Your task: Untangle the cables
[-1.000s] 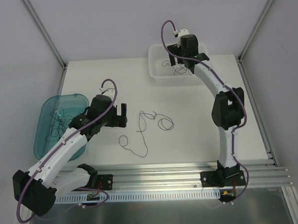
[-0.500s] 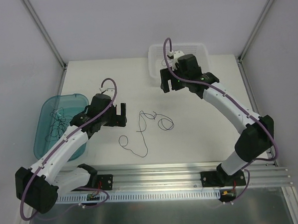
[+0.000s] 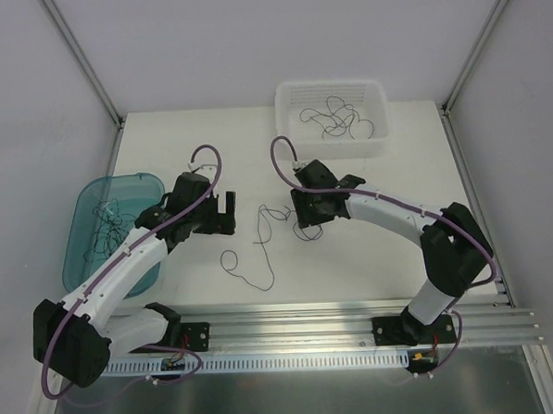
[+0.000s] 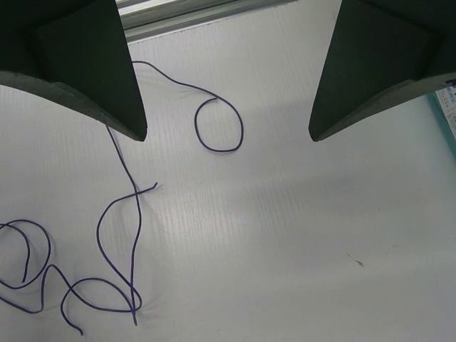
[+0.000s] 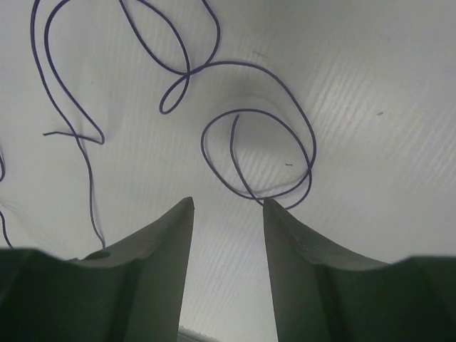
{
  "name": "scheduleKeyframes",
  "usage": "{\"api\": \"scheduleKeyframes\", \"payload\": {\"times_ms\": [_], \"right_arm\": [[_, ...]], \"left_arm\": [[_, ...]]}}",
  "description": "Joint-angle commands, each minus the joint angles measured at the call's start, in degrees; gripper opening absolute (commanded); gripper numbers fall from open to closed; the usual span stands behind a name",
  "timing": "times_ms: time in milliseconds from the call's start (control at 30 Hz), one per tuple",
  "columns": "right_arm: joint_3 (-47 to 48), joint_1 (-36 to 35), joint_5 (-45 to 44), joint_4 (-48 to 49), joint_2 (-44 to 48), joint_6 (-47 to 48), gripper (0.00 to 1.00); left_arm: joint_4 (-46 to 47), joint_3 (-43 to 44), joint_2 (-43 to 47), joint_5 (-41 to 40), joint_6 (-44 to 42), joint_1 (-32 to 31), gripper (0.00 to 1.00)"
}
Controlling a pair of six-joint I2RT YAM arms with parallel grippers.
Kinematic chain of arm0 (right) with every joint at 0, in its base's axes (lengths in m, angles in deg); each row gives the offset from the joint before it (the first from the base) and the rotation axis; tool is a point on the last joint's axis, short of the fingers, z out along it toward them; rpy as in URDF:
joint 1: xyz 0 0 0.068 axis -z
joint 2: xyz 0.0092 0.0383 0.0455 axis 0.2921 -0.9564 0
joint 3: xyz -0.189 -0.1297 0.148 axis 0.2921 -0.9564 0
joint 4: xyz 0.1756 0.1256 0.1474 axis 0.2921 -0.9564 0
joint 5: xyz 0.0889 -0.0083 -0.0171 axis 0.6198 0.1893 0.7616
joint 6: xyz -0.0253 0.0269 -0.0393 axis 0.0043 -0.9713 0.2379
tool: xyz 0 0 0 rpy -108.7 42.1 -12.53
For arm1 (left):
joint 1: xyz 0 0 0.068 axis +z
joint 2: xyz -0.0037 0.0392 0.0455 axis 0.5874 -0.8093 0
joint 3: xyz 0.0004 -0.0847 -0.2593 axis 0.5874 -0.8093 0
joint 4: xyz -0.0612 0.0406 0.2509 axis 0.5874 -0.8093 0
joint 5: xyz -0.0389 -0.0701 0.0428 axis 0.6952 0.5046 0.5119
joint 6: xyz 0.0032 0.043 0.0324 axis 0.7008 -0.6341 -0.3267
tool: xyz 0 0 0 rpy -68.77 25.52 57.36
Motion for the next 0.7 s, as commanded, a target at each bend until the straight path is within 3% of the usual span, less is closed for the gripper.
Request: {"api": "scheduleKeyframes", "payload": {"times_ms": [0,500,600,667], "right_arm": [[-0.2,-0.7,-4.0,5.2,-3.3,-6.1,0.47],[3.5,-3.0,-9.6,6.4,-14.7,-7.6,0.33],[3.9,-3.6,-10.8,5.5,-15.4,-7.5,0.24],[3.2,-3.8,-11.3,5.1,-14.8,-7.1,0.09]], "left_arm": [[0.6,-0.5,-0.6,-1.5,-1.3,0.6,0.99],[0.6,-0.1,-1.6,0.6,-1.2,2.5,0.99],[0.6,-0.1,-1.7,1.6,-1.1,3.2,0.99],[0.6,-0.1,-1.5,1.7,-1.1,3.4,0.99]]}}
